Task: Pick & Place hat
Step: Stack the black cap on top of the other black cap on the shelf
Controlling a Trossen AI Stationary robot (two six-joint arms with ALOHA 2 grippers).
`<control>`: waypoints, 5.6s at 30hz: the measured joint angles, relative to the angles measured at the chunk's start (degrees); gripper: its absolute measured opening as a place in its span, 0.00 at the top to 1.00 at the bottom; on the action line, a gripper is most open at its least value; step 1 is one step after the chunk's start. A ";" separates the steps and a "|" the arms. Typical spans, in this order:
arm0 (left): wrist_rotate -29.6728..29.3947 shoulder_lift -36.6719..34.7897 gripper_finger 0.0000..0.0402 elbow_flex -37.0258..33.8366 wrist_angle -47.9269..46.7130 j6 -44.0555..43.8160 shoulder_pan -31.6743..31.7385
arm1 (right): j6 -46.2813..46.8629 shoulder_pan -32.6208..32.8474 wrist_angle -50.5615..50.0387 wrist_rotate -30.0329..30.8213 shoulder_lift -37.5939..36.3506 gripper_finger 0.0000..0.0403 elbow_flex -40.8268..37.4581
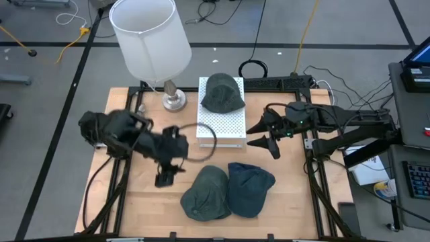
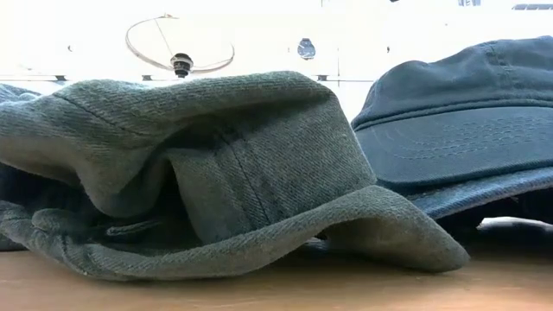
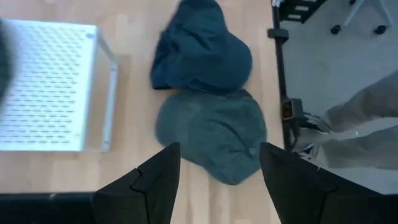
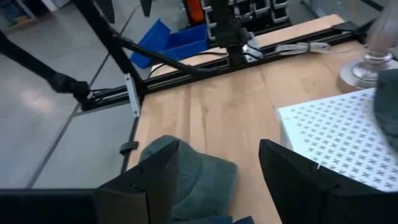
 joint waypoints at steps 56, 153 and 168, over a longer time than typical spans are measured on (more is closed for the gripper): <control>0.53 31.31 0.44 0.00 4.96 -2.67 -15.61 | -6.29 3.23 -6.51 0.27 0.04 0.47 -0.04; -57.44 -0.36 1.00 -8.17 5.11 15.55 -10.94 | 29.01 3.23 38.25 0.09 -0.26 0.47 -26.18; -72.82 -3.40 1.00 -8.17 54.37 69.86 -16.00 | 58.03 5.15 83.00 6.24 -0.24 0.47 -45.37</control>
